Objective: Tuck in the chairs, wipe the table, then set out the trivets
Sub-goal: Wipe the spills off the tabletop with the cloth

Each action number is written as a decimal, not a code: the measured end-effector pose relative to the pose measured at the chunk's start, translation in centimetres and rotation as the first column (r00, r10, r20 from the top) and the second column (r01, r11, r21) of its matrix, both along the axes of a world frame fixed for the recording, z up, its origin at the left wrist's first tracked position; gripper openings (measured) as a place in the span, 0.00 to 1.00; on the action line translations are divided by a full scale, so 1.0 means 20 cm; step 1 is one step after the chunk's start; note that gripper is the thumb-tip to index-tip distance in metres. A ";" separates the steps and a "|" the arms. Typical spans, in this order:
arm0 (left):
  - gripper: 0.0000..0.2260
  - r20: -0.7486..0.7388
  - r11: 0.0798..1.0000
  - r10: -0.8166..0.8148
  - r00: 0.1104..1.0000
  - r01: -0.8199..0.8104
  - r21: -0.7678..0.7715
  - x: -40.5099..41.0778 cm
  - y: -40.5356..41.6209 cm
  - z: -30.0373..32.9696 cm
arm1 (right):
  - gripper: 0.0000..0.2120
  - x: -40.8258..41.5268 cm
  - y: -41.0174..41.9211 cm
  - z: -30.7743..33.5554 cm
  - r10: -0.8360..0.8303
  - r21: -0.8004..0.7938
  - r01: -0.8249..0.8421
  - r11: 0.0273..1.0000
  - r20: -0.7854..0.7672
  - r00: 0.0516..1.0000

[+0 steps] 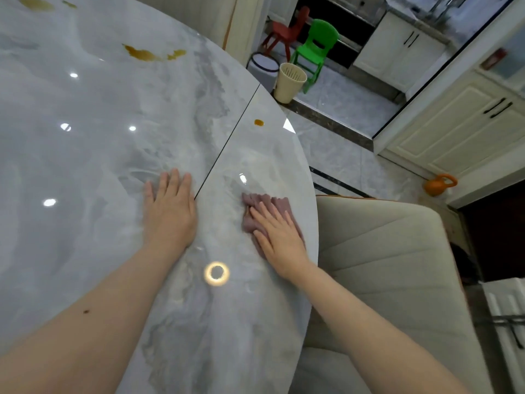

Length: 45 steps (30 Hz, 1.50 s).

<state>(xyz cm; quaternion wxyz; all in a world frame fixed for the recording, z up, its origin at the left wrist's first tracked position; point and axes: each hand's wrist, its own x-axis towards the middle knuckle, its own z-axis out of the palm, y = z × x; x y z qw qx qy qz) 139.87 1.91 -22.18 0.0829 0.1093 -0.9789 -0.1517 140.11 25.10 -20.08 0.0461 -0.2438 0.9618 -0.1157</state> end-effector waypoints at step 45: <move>0.23 0.007 0.989 -0.133 0.991 0.133 -0.058 -0.11 -0.05 -0.05 | 0.25 -0.61 -0.32 -0.02 -0.025 0.133 0.021 0.991 0.024 0.999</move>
